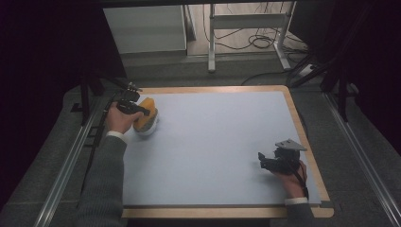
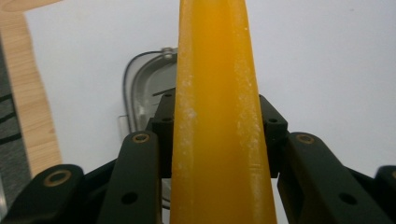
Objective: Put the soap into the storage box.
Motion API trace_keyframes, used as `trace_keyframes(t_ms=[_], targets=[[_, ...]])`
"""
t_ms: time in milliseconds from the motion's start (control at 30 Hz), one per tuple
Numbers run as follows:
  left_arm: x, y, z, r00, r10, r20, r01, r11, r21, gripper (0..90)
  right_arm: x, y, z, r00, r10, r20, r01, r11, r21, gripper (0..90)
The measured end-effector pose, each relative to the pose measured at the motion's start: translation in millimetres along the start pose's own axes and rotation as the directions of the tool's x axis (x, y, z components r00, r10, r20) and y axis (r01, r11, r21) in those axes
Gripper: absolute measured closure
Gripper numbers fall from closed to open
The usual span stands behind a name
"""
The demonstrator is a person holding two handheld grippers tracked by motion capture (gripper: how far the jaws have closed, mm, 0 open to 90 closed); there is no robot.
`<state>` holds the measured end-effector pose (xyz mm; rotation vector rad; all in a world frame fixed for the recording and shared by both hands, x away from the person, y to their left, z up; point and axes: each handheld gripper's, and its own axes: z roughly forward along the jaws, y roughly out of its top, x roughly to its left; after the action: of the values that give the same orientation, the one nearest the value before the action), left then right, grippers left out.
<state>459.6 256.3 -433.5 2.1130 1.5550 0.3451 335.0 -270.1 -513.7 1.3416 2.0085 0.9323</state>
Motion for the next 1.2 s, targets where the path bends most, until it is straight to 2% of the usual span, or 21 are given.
trace_keyframes(t_ms=[200, 367, 633, 700, 800, 933, 1133, 1200], targets=[[6.6, -0.9, 7.0, 0.9992, -0.039, 0.005, 0.039, 0.9992, -0.009, 61.0, -0.1, 0.1, -0.5, 1.0, 0.0, 0.0, 0.0, 1.0, 0.0, 8.6], [10.2, -0.3, 13.4, 0.9988, -0.048, 0.006, 0.048, 0.9989, 0.001, 61.0, -0.5, 0.1, -1.0, 1.0, 0.004, 0.002, -0.004, 1.0, -0.003, 8.6], [13.8, -1.8, 20.3, 0.9968, -0.08, -0.002, 0.08, 0.9966, -0.018, 61.0, -1.3, 0.0, -1.4, 1.0, 0.005, 0.004, -0.005, 1.0, -0.002, 8.6], [14.2, -2.4, 22.2, 0.9968, -0.079, -0.011, 0.079, 0.9967, -0.017, 61.0, -1.1, 0.0, -1.4, 1.0, 0.005, 0.003, -0.005, 1.0, -0.002, 8.6], [14.2, -3.2, 25.6, 0.9966, -0.082, -0.001, 0.082, 0.9966, 0.0, 61.0, -0.6, 0.0, -1.1, 1.0, 0.005, 0.001, -0.005, 1.0, -0.001, 8.6], [13.4, -4.2, 28.8, 0.9957, -0.092, 0.002, 0.092, 0.9957, -0.011, 60.9, -0.4, -0.3, -0.4, 1.0, 0.0, 0.0, 0.0, 1.0, 0.003, 8.6], [12.8, -6.5, 35.8, 0.9962, -0.087, 0.002, 0.087, 0.9961, 0.016, 60.7, -0.8, -0.4, -0.4, 1.0, 0.002, -0.001, -0.002, 1.0, 0.003, 8.6], [12.4, -7.7, 34.7, 0.9965, -0.084, -0.008, 0.084, 0.9965, -0.003, 59.3, -0.6, -0.4, -0.4, 1.0, 0.001, 0.0, -0.001, 1.0, 0.003, 8.6]])
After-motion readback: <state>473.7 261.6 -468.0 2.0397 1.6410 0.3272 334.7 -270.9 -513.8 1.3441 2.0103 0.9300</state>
